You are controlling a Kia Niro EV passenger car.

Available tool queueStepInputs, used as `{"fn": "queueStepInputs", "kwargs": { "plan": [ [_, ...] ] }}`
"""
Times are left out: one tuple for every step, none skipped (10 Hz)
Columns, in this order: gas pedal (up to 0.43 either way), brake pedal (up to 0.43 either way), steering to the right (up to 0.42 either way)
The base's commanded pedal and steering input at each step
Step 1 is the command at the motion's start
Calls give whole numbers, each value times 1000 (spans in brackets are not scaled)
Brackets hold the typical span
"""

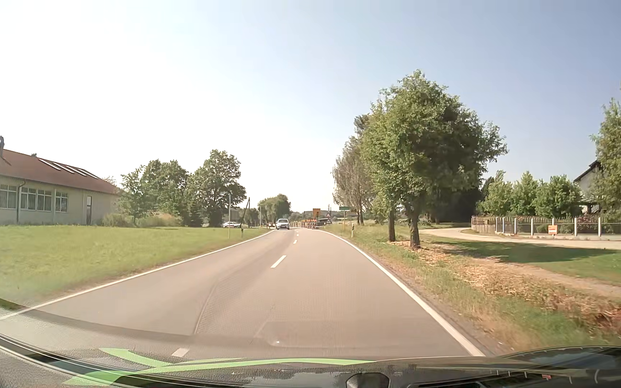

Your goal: Follow the waypoints while adhering to traffic rules and regulations

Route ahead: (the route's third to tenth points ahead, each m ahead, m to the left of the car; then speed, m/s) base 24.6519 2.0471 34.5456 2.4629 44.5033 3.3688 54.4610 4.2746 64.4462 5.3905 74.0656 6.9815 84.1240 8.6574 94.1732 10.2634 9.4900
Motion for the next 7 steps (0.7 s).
{"fn": "queueStepInputs", "kwargs": {
  "plan": [
    [79, 0, -6],
    [79, 0, -6],
    [79, 0, -6],
    [79, 0, -6],
    [79, 0, -6],
    [79, 0, -6],
    [79, 0, -6]
  ]
}}
